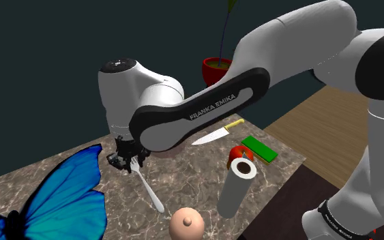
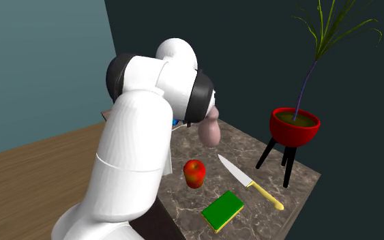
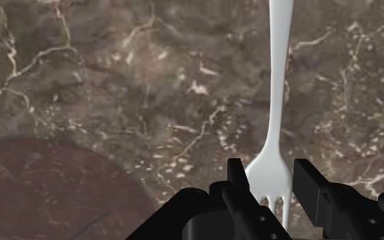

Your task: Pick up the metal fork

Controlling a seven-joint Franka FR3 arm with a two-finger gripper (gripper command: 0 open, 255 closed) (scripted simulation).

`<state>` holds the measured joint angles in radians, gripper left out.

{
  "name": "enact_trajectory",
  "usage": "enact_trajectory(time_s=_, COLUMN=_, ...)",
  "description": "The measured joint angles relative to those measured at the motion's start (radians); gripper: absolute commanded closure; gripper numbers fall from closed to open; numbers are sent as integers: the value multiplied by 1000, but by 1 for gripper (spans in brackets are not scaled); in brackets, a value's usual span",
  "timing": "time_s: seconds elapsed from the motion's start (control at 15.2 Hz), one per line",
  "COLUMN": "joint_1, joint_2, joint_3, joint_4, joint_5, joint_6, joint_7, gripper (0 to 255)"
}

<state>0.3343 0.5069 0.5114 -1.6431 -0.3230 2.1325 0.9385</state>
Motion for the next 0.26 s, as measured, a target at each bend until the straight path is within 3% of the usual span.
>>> enact_trajectory(time_s=0.26, joint_1=-2, joint_2=-20, joint_3=8, joint_4=19, joint_5=13, joint_6=-37, joint_7=-6, gripper=255)
